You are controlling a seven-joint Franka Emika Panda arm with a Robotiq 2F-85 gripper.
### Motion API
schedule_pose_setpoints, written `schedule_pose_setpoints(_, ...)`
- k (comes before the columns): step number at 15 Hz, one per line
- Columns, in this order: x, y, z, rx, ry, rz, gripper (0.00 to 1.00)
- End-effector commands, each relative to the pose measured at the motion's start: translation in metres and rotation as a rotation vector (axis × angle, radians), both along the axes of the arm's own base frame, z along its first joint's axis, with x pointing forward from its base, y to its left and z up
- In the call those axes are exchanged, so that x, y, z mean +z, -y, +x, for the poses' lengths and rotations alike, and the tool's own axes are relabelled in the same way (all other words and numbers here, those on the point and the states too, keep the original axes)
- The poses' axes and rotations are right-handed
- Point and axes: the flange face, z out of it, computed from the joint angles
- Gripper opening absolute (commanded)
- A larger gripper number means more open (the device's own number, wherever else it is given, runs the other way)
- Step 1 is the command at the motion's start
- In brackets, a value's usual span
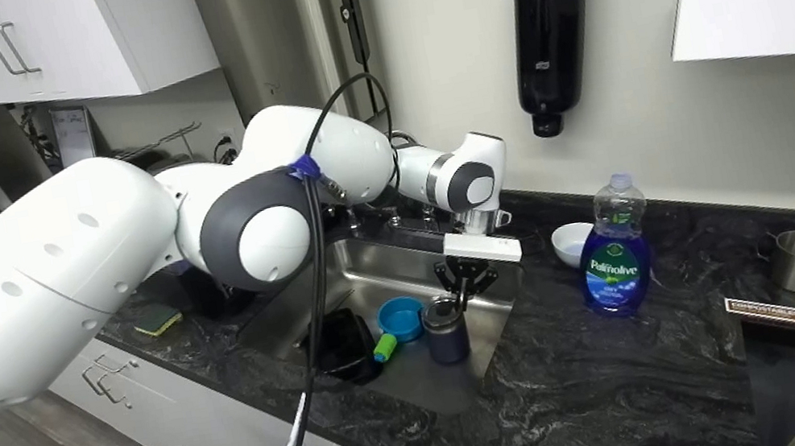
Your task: Take the top off the cup in the sink and put it on the counter
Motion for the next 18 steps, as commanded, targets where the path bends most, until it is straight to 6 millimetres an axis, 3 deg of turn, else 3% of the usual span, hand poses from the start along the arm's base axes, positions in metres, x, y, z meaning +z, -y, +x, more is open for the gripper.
schedule_pose_setpoints(1, 0.012, -0.004, -0.006, 0.016, -0.014, -0.009, 0.03)
schedule_pose_setpoints(9, 0.019, -0.014, -0.022, 0.125, -0.072, -0.026, 0.03)
schedule_pose_setpoints(18, 0.065, -0.016, -0.049, 0.288, -0.060, -0.038, 0.03)
